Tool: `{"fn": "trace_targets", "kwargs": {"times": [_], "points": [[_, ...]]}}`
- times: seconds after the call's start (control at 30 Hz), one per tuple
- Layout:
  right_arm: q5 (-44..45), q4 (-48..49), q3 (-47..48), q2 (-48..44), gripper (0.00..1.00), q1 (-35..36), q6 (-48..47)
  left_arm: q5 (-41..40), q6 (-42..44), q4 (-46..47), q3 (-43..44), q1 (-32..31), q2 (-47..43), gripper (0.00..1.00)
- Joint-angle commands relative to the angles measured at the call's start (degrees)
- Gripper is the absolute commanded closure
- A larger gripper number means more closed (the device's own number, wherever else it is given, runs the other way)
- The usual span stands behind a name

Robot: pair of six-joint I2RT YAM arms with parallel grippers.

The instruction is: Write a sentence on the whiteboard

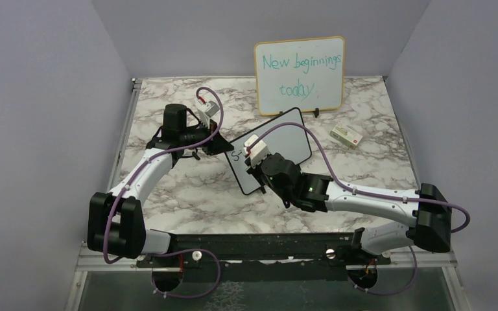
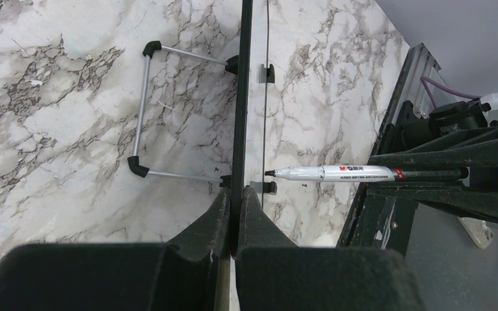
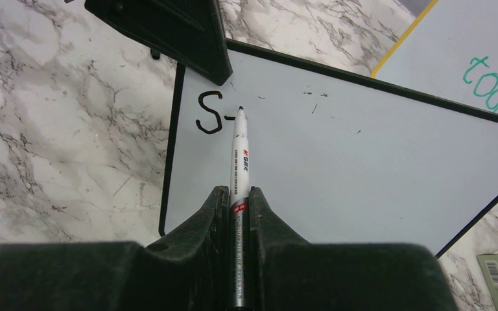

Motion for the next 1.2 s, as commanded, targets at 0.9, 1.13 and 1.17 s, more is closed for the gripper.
{"fn": "trace_targets", "kwargs": {"times": [0.9, 1.13, 1.17], "points": [[0.34, 2.73, 0.57, 2.41, 0.99, -0.28, 0.06, -4.12, 2.76, -5.31, -0.63, -1.14, 2.00, 1.00], [0.22, 0.83, 0.85, 2.83, 1.00, -0.29, 0.23, -4.13, 2.76, -5.31, -0.55, -1.13, 2.00, 1.00], [0.13, 0.40, 0.83, 2.70, 1.00, -0.31, 0.34, -4.13, 2.76, -5.31, -0.55, -1.13, 2.14, 1.00]]}}
